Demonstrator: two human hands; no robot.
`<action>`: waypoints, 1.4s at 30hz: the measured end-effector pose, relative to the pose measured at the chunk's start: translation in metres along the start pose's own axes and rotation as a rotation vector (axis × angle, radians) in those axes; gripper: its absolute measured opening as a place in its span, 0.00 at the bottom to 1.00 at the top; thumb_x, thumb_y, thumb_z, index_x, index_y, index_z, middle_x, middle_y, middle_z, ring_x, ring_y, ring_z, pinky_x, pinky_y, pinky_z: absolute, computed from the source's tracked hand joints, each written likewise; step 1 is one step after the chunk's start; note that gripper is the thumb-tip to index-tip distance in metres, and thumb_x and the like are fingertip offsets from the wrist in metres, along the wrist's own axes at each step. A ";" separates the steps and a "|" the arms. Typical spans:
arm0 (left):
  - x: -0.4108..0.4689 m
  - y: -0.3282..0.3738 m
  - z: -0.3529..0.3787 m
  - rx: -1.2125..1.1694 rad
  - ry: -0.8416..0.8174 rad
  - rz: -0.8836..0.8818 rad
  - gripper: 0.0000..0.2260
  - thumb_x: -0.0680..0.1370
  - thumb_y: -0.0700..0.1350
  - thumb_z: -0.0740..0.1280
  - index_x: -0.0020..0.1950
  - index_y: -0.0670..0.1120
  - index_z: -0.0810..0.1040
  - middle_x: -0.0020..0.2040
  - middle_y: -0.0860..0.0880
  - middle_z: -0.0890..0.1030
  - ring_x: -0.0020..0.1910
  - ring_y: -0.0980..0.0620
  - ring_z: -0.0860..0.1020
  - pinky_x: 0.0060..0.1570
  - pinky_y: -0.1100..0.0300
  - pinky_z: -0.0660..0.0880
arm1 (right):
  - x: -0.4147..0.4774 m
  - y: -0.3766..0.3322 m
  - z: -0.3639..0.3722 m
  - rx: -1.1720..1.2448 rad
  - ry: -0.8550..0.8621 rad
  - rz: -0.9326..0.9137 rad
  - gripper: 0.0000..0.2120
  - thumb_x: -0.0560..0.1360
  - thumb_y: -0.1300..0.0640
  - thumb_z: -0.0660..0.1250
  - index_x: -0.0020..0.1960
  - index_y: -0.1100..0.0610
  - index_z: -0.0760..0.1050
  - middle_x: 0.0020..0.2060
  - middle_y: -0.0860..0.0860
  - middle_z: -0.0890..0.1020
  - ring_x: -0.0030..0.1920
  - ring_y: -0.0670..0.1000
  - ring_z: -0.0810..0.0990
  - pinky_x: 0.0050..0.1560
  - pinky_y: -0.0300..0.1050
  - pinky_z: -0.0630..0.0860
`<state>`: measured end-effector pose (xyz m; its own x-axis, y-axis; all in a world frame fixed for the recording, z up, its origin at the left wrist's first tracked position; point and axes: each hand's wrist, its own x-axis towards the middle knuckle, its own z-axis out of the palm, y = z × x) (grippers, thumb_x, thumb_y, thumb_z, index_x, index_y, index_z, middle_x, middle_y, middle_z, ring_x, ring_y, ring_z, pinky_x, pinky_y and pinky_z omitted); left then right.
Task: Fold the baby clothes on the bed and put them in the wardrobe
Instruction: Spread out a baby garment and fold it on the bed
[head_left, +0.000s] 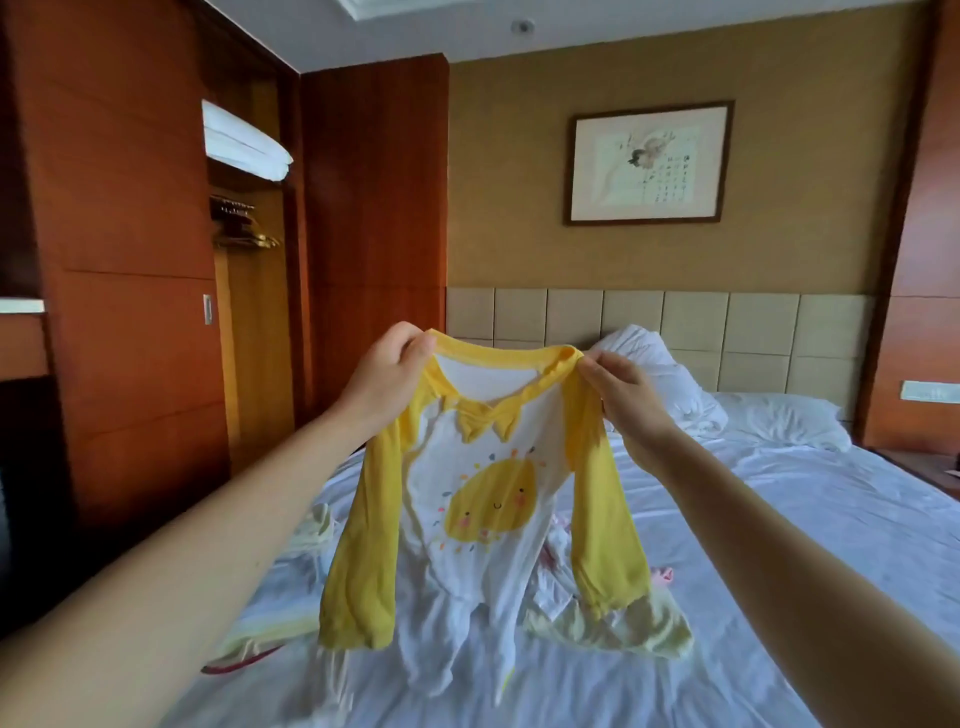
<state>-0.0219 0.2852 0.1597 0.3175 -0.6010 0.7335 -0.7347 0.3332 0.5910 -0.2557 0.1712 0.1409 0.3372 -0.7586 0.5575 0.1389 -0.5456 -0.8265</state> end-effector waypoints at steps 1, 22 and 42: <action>0.006 0.009 -0.003 0.006 0.005 0.033 0.10 0.83 0.47 0.61 0.48 0.42 0.75 0.38 0.53 0.72 0.36 0.58 0.70 0.35 0.68 0.65 | 0.003 -0.008 -0.002 0.001 0.016 -0.019 0.12 0.81 0.55 0.61 0.39 0.52 0.75 0.33 0.48 0.72 0.35 0.45 0.71 0.33 0.38 0.66; 0.011 0.030 0.056 -0.670 -0.313 -0.589 0.03 0.77 0.39 0.71 0.49 0.40 0.79 0.36 0.45 0.85 0.33 0.53 0.84 0.32 0.63 0.79 | 0.002 -0.017 0.038 0.064 0.055 0.163 0.08 0.75 0.56 0.71 0.39 0.58 0.76 0.32 0.54 0.78 0.31 0.50 0.77 0.33 0.44 0.77; 0.015 0.030 0.061 -0.331 -0.307 -0.364 0.10 0.77 0.37 0.65 0.51 0.52 0.78 0.49 0.48 0.80 0.49 0.49 0.79 0.48 0.55 0.74 | 0.004 -0.045 0.032 -0.247 -0.210 0.081 0.19 0.77 0.64 0.57 0.46 0.48 0.84 0.29 0.43 0.71 0.31 0.44 0.67 0.35 0.38 0.64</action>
<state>-0.0756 0.2422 0.1679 0.2897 -0.8862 0.3616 -0.3689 0.2453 0.8965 -0.2306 0.2041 0.1776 0.5262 -0.7269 0.4412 -0.1178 -0.5762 -0.8088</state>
